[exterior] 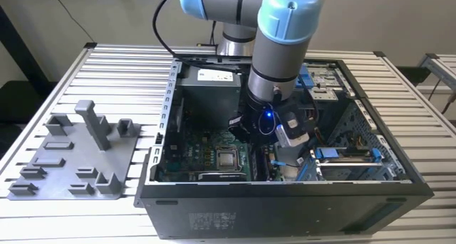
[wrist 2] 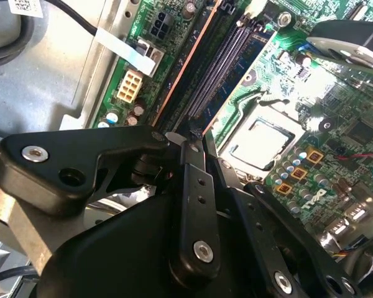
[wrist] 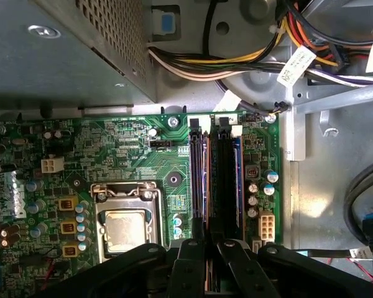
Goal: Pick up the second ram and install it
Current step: 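Insert the second ram into the second slot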
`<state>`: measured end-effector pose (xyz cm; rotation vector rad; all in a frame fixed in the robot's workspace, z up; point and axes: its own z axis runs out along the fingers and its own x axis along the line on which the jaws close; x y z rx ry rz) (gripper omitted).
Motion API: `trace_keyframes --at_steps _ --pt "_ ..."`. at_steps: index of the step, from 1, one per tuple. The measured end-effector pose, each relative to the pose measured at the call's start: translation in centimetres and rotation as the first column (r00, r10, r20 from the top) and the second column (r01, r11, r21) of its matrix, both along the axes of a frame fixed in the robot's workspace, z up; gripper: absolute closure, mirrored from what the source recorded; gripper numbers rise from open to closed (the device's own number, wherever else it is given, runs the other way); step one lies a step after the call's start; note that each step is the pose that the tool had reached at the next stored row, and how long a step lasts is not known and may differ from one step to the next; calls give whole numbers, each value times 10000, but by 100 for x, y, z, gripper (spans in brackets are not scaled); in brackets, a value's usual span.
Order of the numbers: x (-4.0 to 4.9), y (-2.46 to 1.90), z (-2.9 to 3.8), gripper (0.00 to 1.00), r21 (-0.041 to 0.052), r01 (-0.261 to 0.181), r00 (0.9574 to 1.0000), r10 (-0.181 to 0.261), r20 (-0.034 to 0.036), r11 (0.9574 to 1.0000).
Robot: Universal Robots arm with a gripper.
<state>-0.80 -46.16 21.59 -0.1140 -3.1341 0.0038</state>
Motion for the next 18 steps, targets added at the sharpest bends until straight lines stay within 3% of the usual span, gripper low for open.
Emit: trace_keyframes --at_steps 18 --pt "15 -1 6 86 -1 43 10000 -43 -2 10000"
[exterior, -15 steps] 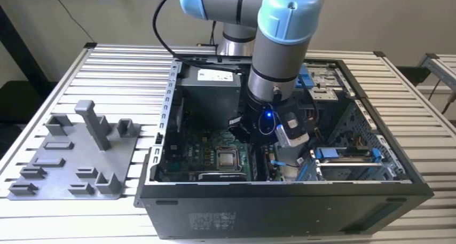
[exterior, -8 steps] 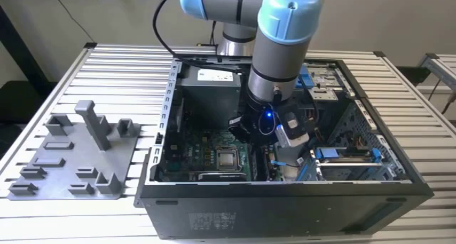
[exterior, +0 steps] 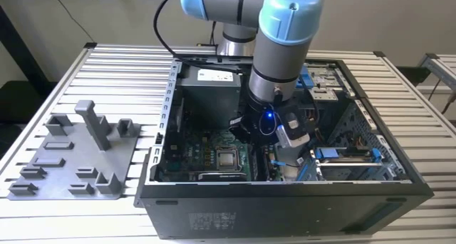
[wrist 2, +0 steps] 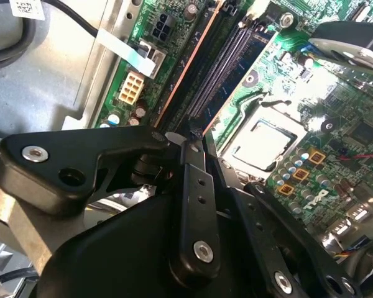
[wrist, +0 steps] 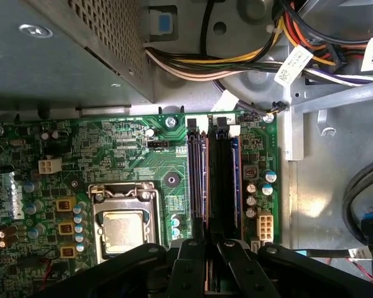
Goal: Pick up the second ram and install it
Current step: 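Insert the second ram into the second slot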
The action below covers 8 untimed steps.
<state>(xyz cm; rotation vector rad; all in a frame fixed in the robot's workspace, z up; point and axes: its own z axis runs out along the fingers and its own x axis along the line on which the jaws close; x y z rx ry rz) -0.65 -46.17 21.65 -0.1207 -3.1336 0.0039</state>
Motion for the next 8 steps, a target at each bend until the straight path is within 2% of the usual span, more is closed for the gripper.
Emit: trace_keyframes --at_steps 8 --pt "1 12 -27 86 1 -1 10000 1 0 10000"
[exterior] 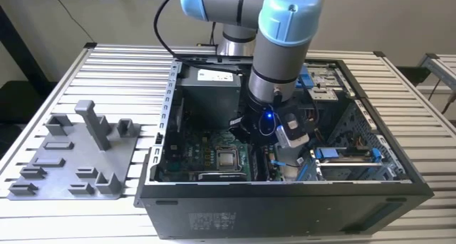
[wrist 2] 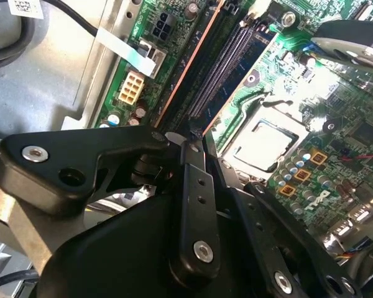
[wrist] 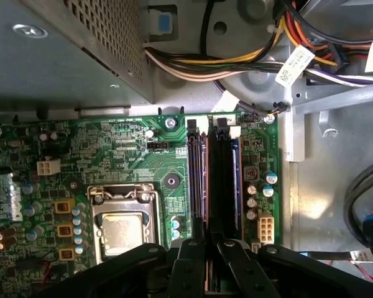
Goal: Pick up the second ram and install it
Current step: 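Insert the second ram into the second slot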
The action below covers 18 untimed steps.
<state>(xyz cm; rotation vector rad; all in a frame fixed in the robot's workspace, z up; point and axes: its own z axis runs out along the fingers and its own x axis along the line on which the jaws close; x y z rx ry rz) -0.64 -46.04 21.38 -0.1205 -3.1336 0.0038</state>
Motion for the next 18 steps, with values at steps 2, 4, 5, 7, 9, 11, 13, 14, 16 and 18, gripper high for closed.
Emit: trace_keyframes --at_steps 2,4,5,7,9,11,13,14,16,18 --pt "0 1 -3 86 -1 0 10000 0 0 10000" --pt "0 2 -4 86 -6 2 10000 -2 -1 10000" --pt "0 2 -4 86 -7 2 10000 -2 -1 10000" --pt "1 1 -4 86 -13 0 10000 0 0 10000" --pt "1 1 -4 86 -16 0 10000 0 0 10000" --pt "1 1 -4 86 -19 0 10000 0 0 10000" --pt "1 2 27 86 -16 -1 10000 1 2 10000" --pt "1 2 47 86 -19 -9 10000 9 0 10000" --pt "1 2 57 86 -17 -80 10000 80 16 10000" --pt "1 2 56 86 -16 -183 9998 183 53 9998"
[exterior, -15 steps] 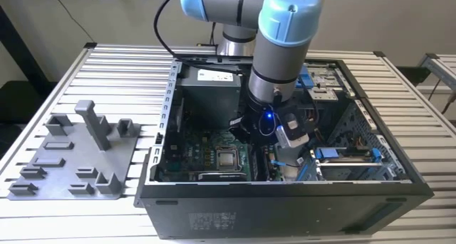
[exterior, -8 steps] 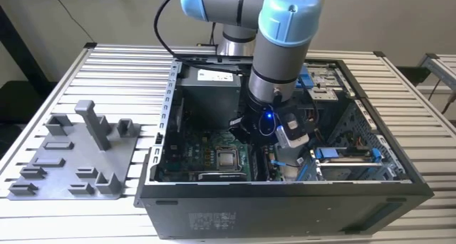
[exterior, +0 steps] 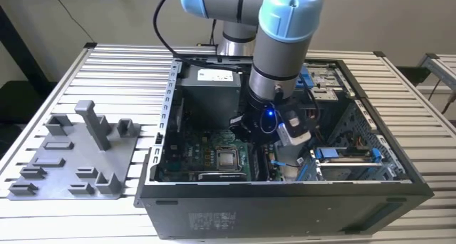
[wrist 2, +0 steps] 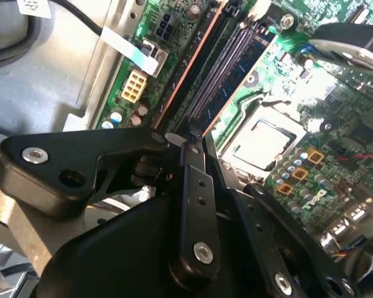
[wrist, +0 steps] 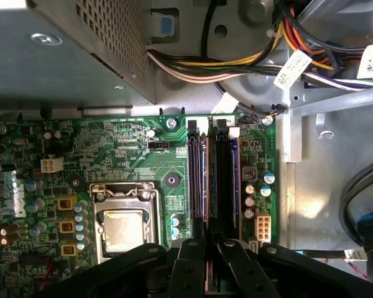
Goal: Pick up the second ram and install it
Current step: 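Insert the second ram into the second slot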
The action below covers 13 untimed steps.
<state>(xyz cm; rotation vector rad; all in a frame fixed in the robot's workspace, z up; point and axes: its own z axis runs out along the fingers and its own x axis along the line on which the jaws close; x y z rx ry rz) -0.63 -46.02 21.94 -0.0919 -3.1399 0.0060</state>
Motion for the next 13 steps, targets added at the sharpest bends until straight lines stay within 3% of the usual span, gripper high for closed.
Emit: trace_keyframes --at_steps 7,9,13 --pt "0 -2 -20 86 76 -142 9998 141 124 9999" --pt "0 -1 -35 86 147 -145 9998 143 129 9998" --pt "-1 -1 -37 86 171 -146 9998 143 129 9997"
